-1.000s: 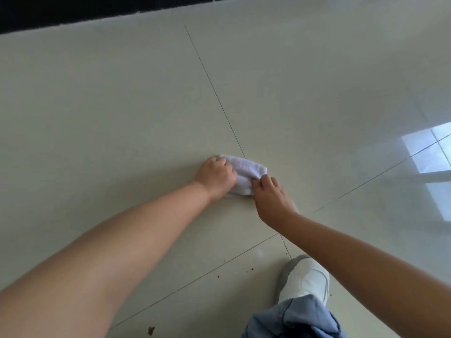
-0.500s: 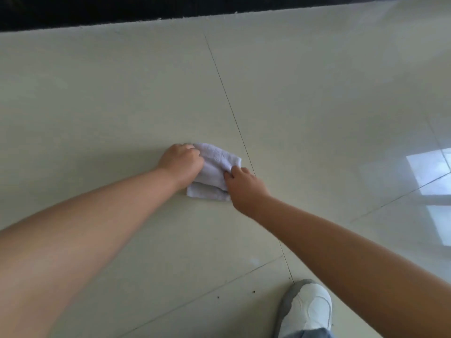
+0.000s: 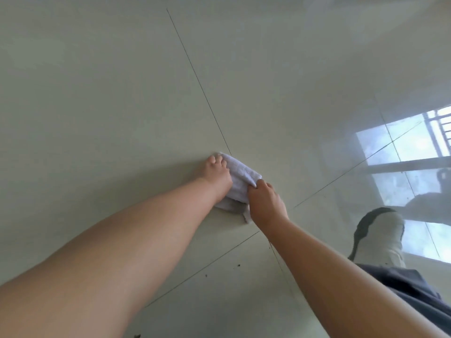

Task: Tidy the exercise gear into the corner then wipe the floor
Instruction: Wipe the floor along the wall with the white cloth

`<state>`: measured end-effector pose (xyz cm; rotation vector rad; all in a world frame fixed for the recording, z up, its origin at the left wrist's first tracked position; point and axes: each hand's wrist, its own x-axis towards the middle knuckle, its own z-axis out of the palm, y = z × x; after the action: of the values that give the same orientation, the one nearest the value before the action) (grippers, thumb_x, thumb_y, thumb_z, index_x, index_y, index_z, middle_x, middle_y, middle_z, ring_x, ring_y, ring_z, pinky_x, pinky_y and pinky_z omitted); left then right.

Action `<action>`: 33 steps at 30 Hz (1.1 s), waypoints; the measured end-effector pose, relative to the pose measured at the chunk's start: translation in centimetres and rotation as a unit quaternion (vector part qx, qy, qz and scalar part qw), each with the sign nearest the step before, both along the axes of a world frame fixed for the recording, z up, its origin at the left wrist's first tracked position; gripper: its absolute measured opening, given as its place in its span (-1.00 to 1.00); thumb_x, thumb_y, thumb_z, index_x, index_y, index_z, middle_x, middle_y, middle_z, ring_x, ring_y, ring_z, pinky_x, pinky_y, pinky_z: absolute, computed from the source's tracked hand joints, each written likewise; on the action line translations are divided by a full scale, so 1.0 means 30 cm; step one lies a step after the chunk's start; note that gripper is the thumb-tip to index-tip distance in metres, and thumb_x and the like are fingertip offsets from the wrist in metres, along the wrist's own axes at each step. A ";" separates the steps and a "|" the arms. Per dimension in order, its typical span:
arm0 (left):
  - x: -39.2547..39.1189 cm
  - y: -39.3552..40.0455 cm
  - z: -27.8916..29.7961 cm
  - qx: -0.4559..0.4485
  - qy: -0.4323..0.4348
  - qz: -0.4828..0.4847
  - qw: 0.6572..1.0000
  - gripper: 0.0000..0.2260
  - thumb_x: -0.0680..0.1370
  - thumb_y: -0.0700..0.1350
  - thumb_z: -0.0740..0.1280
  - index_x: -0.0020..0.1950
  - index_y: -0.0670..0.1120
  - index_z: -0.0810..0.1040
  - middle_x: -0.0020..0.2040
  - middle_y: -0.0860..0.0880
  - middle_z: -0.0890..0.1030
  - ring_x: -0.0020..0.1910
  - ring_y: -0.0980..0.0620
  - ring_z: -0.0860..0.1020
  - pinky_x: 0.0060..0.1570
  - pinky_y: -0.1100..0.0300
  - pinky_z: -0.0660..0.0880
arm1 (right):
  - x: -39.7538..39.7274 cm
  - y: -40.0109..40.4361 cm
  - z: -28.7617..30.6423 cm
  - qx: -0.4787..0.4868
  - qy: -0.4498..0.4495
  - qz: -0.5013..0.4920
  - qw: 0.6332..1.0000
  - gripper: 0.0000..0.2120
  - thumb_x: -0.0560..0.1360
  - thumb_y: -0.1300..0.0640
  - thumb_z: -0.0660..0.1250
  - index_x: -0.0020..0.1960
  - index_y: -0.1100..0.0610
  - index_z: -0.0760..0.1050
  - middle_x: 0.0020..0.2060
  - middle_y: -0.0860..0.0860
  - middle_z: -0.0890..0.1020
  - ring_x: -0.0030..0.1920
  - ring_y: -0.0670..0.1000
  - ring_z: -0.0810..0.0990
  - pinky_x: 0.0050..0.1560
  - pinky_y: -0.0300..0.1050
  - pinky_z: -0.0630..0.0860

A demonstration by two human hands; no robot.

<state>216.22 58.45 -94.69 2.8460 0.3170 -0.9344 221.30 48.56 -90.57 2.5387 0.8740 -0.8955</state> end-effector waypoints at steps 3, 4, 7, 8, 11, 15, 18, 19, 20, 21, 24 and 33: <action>0.103 -0.010 0.010 -0.005 0.045 0.042 0.998 -0.47 0.66 -0.14 0.08 0.54 -0.26 -0.06 0.55 -0.25 -0.05 0.55 -0.18 -0.08 0.49 0.07 0.02 | 0.162 0.009 -0.019 0.016 -0.019 0.038 0.999 -0.69 0.60 0.27 -0.01 0.27 0.28 0.35 0.24 0.21 0.42 0.25 0.21 0.42 0.13 -0.06 0.36; 0.148 -0.011 0.011 -0.005 0.060 0.053 0.997 -0.42 0.64 -0.12 0.13 0.55 -0.25 -0.09 0.55 -0.24 -0.08 0.56 -0.18 -0.10 0.50 0.06 0.00 | 0.228 0.021 -0.026 0.012 -0.027 0.065 0.997 -0.70 0.59 0.28 0.01 0.27 0.28 0.36 0.24 0.20 0.43 0.25 0.20 0.42 0.09 -0.07 0.35; 0.340 0.000 -0.002 -0.013 0.063 0.120 0.991 -0.33 0.61 -0.06 0.20 0.55 -0.23 -0.13 0.56 -0.21 -0.13 0.55 -0.19 -0.14 0.51 0.04 -0.04 | 0.448 0.063 -0.062 0.030 -0.062 0.125 0.990 -0.68 0.57 0.32 0.05 0.29 0.27 0.37 0.24 0.18 0.43 0.26 0.17 0.41 0.10 -0.05 0.38; 0.410 0.015 -0.005 -0.018 0.062 0.149 0.987 -0.32 0.61 -0.05 0.21 0.55 -0.23 -0.13 0.56 -0.21 -0.14 0.55 -0.19 -0.15 0.51 0.04 -0.04 | 0.520 0.086 -0.084 0.039 -0.064 0.127 0.989 -0.67 0.57 0.31 0.05 0.31 0.26 0.36 0.24 0.18 0.42 0.27 0.18 0.40 0.16 -0.03 0.39; 0.579 0.097 -0.014 -0.012 0.046 0.239 0.970 -0.40 0.63 -0.10 0.14 0.55 -0.25 -0.10 0.56 -0.20 -0.12 0.56 -0.17 -0.13 0.51 0.05 -0.04 | 0.690 0.187 -0.135 0.088 -0.062 0.159 0.981 -0.67 0.57 0.29 0.06 0.31 0.27 0.33 0.27 0.21 0.38 0.28 0.20 0.37 0.19 0.00 0.37; 0.617 0.226 -0.020 0.045 -0.008 0.323 0.945 -0.53 0.64 -0.18 0.09 0.51 -0.29 0.09 0.54 -0.20 0.09 0.55 -0.15 0.04 0.46 0.06 0.12 | 0.799 0.346 -0.175 0.187 -0.017 0.209 0.960 -0.65 0.55 0.27 0.10 0.32 0.24 0.33 0.29 0.18 0.35 0.30 0.20 0.30 0.24 -0.01 0.36; 0.526 0.274 -0.039 0.074 -0.015 0.355 0.932 -0.61 0.61 -0.16 0.15 0.40 -0.30 0.29 0.42 -0.24 0.31 0.45 -0.17 0.24 0.30 0.01 0.33 | 0.772 0.421 -0.202 0.254 0.036 0.249 0.934 -0.68 0.57 0.22 0.09 0.31 0.22 0.35 0.31 0.13 0.34 0.32 0.18 0.27 0.28 -0.01 0.31; 0.484 0.270 -0.048 0.084 -0.026 0.365 0.927 -0.65 0.61 -0.17 0.15 0.35 -0.32 0.35 0.38 -0.26 0.35 0.42 -0.17 0.29 0.24 -0.02 0.36 | 0.751 0.424 -0.210 0.269 0.062 0.257 0.926 -0.68 0.58 0.23 0.08 0.30 0.22 0.36 0.31 0.12 0.35 0.31 0.17 0.28 0.29 -0.02 0.29; 0.448 0.254 -0.056 0.092 -0.041 0.371 0.923 -0.69 0.60 -0.20 0.15 0.28 -0.35 0.41 0.35 -0.30 0.39 0.39 -0.19 0.33 0.21 -0.05 0.38 | 0.730 0.408 -0.213 0.275 0.084 0.265 0.920 -0.68 0.57 0.24 0.07 0.30 0.23 0.36 0.30 0.12 0.36 0.30 0.17 0.29 0.28 -0.03 0.28; 0.425 0.223 -0.059 0.098 -0.056 0.371 0.922 -0.71 0.58 -0.23 0.17 0.20 -0.39 0.46 0.30 -0.34 0.43 0.35 -0.23 0.38 0.17 -0.08 0.42 | 0.714 0.377 -0.218 0.272 0.102 0.272 0.918 -0.67 0.55 0.27 0.09 0.29 0.24 0.37 0.29 0.13 0.37 0.29 0.17 0.30 0.26 -0.03 0.28; 0.408 0.105 -0.073 0.102 -0.043 0.379 0.919 -0.65 0.42 -0.22 0.19 -0.03 -0.48 0.59 0.04 -0.44 0.61 0.05 -0.40 0.60 -0.08 -0.20 0.59 | 0.706 0.222 -0.233 0.316 0.120 0.287 0.896 -0.74 0.40 0.39 0.26 0.07 0.31 0.53 0.06 0.20 0.55 0.06 0.22 0.52 0.01 -0.01 0.46; 0.812 -0.096 -0.086 0.012 -0.139 0.256 0.956 -0.57 0.29 -0.15 0.07 -0.24 -0.23 0.73 -0.18 -0.14 0.74 -0.19 -0.06 0.73 -0.30 0.17 0.62 | 1.106 -0.063 -0.213 0.266 0.074 0.191 0.942 -0.72 0.31 0.42 0.37 0.03 0.39 0.57 -0.07 0.34 0.60 -0.11 0.39 0.58 -0.13 0.15 0.58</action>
<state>240.57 55.55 -97.26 2.6475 0.9693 -0.4232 254.48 46.69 -96.96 2.5824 1.7918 -0.8116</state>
